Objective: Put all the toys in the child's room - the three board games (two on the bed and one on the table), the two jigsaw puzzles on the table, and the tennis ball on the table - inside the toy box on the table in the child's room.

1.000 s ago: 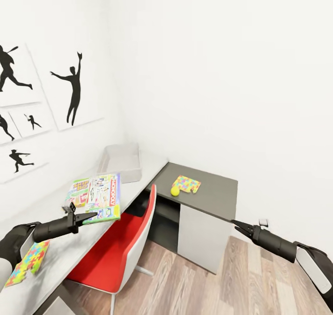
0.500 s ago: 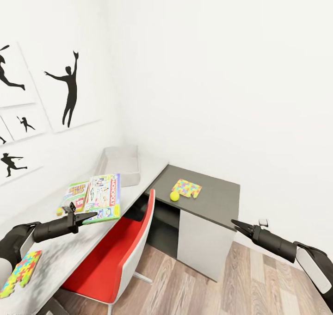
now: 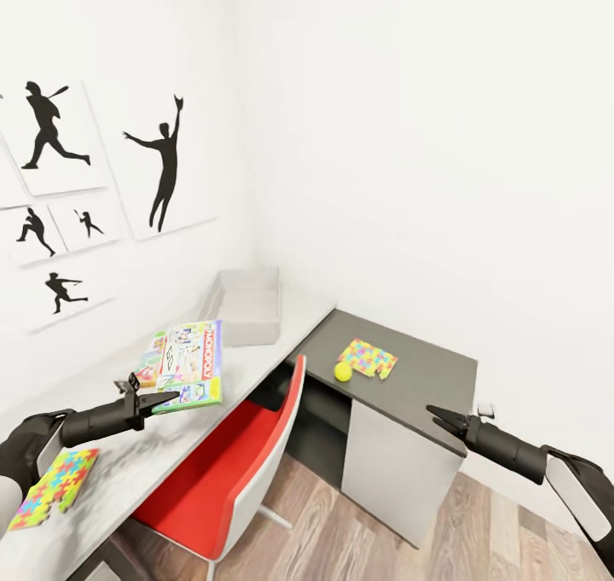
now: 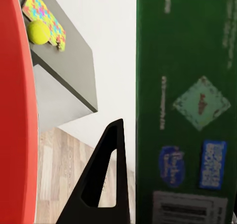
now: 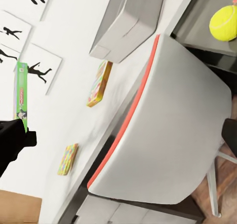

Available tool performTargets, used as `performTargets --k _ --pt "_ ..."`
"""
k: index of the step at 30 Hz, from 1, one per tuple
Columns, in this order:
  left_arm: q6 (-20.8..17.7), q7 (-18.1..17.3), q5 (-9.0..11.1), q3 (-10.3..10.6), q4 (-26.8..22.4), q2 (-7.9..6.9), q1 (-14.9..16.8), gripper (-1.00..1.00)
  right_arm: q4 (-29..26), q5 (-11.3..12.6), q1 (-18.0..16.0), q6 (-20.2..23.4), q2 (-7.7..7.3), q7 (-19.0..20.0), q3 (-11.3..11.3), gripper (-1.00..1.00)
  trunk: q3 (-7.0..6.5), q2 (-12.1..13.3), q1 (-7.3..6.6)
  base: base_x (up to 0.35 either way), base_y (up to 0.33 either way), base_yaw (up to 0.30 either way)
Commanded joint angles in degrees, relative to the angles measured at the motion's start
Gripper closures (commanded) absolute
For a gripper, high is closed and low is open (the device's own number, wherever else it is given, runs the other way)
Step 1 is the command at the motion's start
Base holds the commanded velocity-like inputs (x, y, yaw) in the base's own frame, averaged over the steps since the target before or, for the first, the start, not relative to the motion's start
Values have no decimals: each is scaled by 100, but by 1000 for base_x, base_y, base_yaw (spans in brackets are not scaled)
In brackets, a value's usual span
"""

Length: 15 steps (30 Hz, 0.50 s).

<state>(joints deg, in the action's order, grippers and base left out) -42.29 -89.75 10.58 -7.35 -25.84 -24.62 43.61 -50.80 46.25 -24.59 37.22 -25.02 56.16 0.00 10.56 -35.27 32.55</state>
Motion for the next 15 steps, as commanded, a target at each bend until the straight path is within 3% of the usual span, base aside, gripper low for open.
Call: performTargets --k 1,9,15 --pt "-60 -25 -8 -4 1 1 7 100 0 33 -2 38 -3 1 0 -100 10 -8 4 230 -207 291" --pt "-60 -25 -12 -4 1 1 7 100 0 33 -2 40 -3 -3 5 -100 10 -8 4 240 -216 291" --pt "-60 -25 -9 2 0 1 7 100 0 33 -2 40 -3 -5 6 -100 10 -8 4 236 -51 292"
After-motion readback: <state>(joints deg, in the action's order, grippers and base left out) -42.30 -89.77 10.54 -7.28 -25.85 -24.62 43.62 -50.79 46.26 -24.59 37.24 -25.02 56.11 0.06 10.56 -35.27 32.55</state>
